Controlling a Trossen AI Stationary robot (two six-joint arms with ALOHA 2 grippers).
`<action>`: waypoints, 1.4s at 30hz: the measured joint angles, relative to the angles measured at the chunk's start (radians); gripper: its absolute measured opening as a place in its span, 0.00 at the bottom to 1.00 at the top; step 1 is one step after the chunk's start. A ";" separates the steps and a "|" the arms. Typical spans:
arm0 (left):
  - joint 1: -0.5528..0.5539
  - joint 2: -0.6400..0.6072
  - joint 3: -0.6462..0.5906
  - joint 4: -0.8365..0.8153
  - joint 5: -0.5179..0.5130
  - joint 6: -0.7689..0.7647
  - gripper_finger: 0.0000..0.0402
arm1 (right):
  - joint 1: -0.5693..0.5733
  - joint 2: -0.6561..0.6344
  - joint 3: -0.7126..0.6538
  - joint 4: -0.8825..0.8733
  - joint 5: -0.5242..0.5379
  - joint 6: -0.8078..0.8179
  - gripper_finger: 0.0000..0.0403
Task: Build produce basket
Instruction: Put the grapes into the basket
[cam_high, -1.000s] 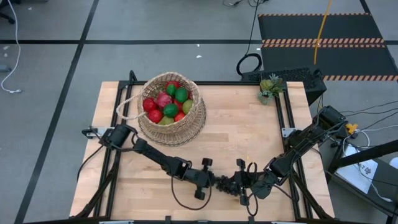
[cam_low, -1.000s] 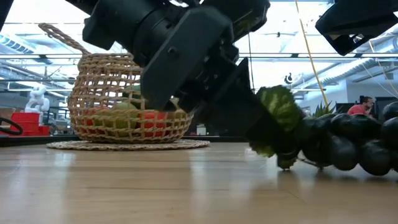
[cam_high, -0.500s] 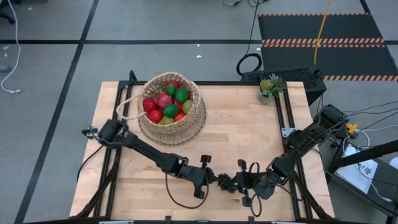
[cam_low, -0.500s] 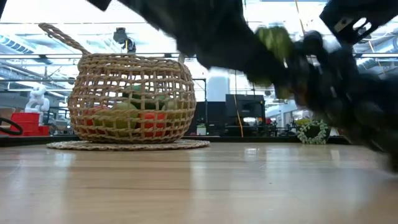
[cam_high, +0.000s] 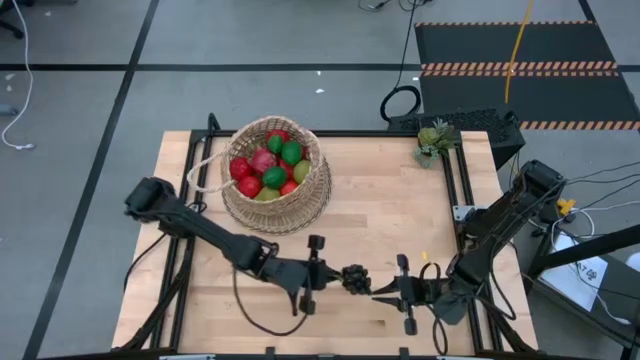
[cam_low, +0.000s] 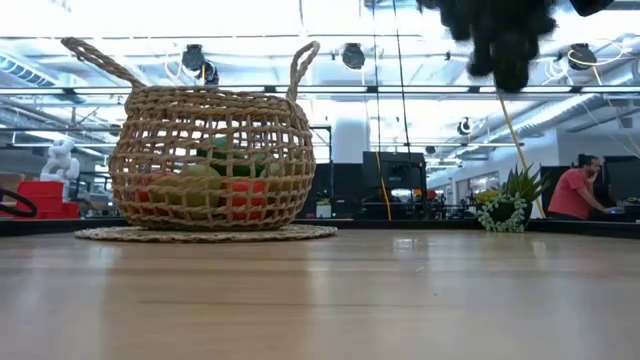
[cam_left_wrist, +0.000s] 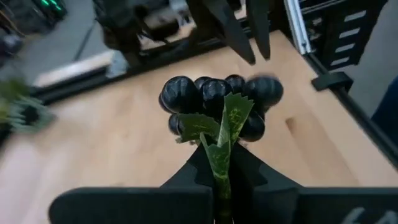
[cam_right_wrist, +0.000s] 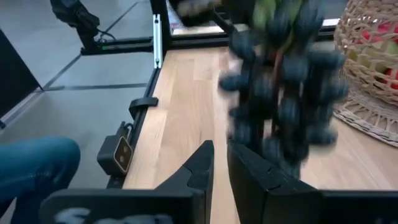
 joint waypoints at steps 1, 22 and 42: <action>-0.005 -0.023 0.000 -0.020 -0.017 0.017 0.03 | 0.001 0.001 0.000 -0.005 -0.001 0.001 0.10; -0.224 -0.173 -0.001 -0.317 -0.216 0.235 0.05 | -0.009 0.001 0.000 -0.018 -0.004 -0.004 0.10; -0.255 -0.222 -0.001 -0.308 -0.414 0.305 0.02 | -0.008 0.001 0.000 -0.018 -0.006 0.029 0.10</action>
